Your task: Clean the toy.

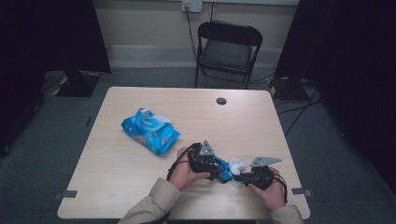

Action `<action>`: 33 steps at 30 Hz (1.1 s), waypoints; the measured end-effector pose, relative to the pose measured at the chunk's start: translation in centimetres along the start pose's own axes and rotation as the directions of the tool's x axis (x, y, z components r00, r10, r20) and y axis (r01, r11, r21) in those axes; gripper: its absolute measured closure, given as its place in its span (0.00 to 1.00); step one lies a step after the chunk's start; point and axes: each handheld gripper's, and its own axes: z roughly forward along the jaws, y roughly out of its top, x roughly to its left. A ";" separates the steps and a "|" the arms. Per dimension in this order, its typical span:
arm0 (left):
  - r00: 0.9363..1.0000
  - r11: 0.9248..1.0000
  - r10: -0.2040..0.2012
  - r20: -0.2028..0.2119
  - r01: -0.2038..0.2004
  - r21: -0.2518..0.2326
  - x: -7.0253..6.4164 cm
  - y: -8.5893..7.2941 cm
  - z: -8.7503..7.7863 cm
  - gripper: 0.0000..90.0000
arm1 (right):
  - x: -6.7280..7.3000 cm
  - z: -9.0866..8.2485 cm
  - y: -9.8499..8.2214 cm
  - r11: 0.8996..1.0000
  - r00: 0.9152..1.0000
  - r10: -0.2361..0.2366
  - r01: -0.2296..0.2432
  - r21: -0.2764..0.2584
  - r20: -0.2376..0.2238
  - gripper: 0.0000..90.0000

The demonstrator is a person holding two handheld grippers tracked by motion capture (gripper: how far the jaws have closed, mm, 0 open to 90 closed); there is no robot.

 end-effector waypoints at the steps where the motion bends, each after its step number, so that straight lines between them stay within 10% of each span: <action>1: 1.000 1.000 0.000 0.000 0.000 0.000 0.0 0.0 0.0 0.06 | 0.1 0.0 0.0 1.000 1.000 -0.004 0.004 0.001 0.001 0.97; 33: 1.000 1.000 0.000 -0.002 0.000 0.005 0.1 0.0 0.0 0.06 | 3.4 1.2 0.1 0.995 0.989 -0.085 0.090 0.038 -0.121 0.97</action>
